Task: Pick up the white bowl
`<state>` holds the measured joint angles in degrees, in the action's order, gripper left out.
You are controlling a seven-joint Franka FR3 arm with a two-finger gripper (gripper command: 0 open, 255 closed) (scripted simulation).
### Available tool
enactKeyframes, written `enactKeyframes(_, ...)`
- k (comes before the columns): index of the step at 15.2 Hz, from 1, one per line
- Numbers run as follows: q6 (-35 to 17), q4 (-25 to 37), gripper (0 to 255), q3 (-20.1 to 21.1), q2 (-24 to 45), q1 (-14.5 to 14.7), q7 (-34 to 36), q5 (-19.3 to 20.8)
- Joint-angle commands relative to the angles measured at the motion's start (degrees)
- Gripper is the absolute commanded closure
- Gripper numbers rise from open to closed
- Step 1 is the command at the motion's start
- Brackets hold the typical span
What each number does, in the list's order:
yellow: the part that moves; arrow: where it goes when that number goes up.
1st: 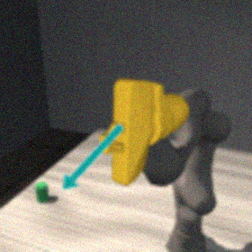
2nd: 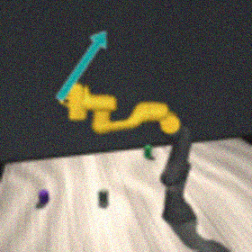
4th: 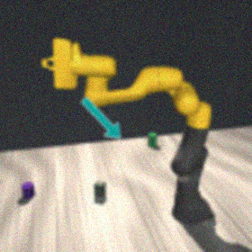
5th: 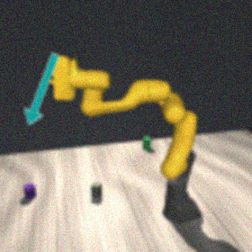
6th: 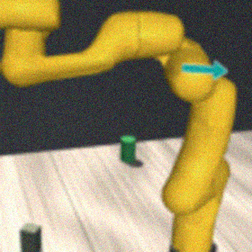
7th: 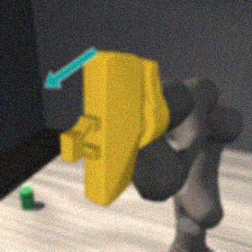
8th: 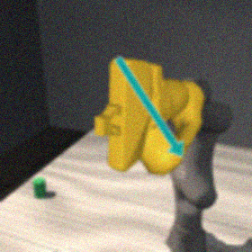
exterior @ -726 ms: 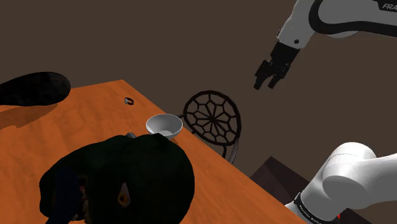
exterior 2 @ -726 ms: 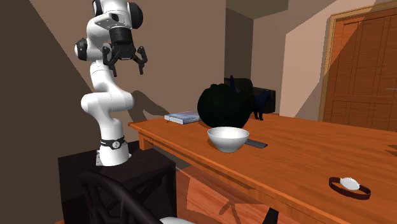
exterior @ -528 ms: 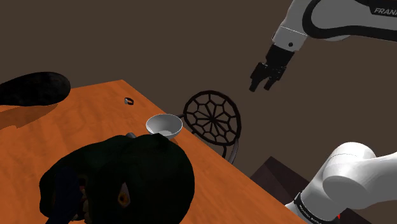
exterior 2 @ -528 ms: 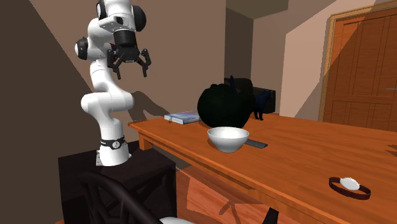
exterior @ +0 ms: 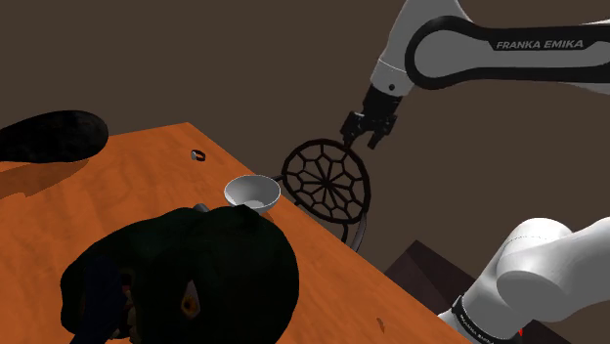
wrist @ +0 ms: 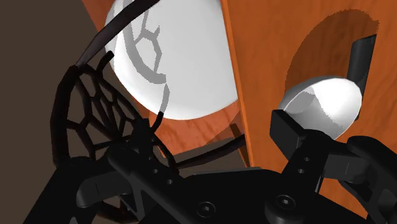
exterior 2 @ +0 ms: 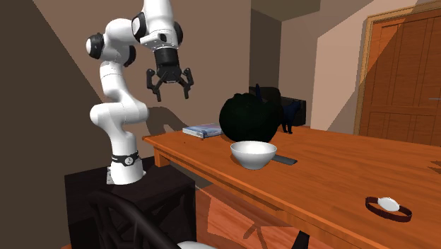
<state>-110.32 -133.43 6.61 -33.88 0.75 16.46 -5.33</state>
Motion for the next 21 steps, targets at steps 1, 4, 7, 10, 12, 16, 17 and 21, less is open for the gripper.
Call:
enactKeyframes(1,-3.19,0.69,0,1.93,3.41,0.08,2.26,0.09)
enactKeyframes(4,-7.31,2.45,0,4.75,8.82,0.0,5.79,0.86)
enactKeyframes(7,-10.95,4.96,0,7.49,14.65,-0.26,9.64,2.43)
enactKeyframes(10,-13.99,8.23,0,10.04,20.85,-0.56,13.89,4.96)
enactKeyframes(12,-15.62,10.83,0,11.53,25.18,-0.67,16.96,7.21)
enactKeyframes(16,-17.75,17.08,0,13.69,34.25,-0.22,23.46,12.83)
enactKeyframes(17,-17.96,18.39,0,13.89,35.96,0.04,24.65,13.97)
enactKeyframes(21,-20.82,16.52,0,13.73,37.08,0.19,25.46,14.83)
